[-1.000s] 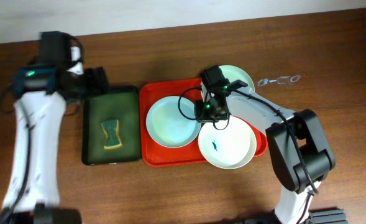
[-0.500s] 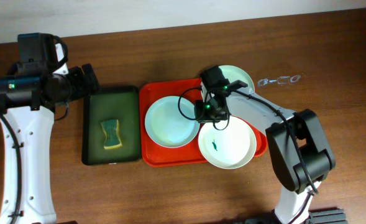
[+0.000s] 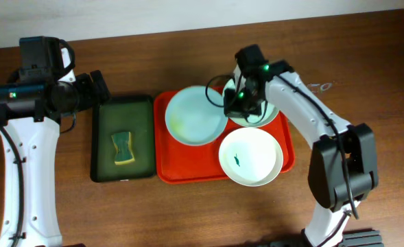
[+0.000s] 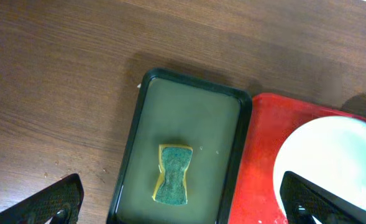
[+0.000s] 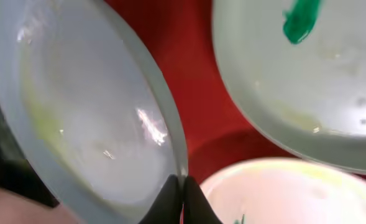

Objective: Clean dirty plates on tray and stack at the side

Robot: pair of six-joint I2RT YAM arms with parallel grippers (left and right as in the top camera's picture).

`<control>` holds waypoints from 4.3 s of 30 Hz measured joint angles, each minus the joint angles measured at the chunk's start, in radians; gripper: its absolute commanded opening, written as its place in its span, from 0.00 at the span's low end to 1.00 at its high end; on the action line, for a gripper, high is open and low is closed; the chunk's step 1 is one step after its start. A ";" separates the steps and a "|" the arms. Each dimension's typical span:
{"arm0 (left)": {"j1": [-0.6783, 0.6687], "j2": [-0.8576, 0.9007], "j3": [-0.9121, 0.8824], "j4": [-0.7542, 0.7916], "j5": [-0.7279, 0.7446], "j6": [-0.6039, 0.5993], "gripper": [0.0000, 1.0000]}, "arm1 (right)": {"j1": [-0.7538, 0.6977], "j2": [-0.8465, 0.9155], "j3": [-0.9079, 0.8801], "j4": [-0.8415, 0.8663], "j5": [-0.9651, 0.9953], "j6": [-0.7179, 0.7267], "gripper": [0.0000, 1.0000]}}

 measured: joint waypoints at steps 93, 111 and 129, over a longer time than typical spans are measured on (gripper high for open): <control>0.000 0.000 0.000 0.000 -0.014 0.000 0.99 | -0.160 -0.245 0.103 0.076 0.173 -0.025 0.40; 0.000 0.000 0.000 0.000 -0.014 0.000 0.99 | 0.190 -0.074 -0.081 -0.019 0.117 -0.554 0.61; 0.000 0.000 0.000 0.000 -0.014 0.000 0.99 | 0.224 0.157 -0.090 0.047 0.099 -0.518 0.04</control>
